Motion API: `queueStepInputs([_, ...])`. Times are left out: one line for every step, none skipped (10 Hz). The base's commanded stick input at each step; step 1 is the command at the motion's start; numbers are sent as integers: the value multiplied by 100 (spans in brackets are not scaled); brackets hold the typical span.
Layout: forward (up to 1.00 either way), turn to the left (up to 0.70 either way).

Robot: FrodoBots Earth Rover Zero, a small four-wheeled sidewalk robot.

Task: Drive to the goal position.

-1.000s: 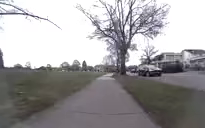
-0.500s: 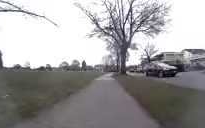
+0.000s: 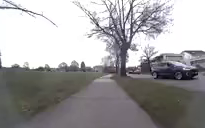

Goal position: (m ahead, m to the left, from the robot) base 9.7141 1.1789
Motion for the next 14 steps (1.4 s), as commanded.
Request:
queueStepInputs([100, 0])
queueStepInputs([100, 0])
queueStepInputs([100, 0])
queueStepInputs([100, 0])
queueStepInputs([100, 0])
queueStepInputs([100, 0])
queueStepInputs([100, 0])
queueStepInputs([100, 0])
queueStepInputs([100, 0])
queueStepInputs([100, 0])
queueStepInputs([100, 0])
queueStepInputs([100, 0])
queueStepInputs([100, 0])
queueStepInputs([100, 0])
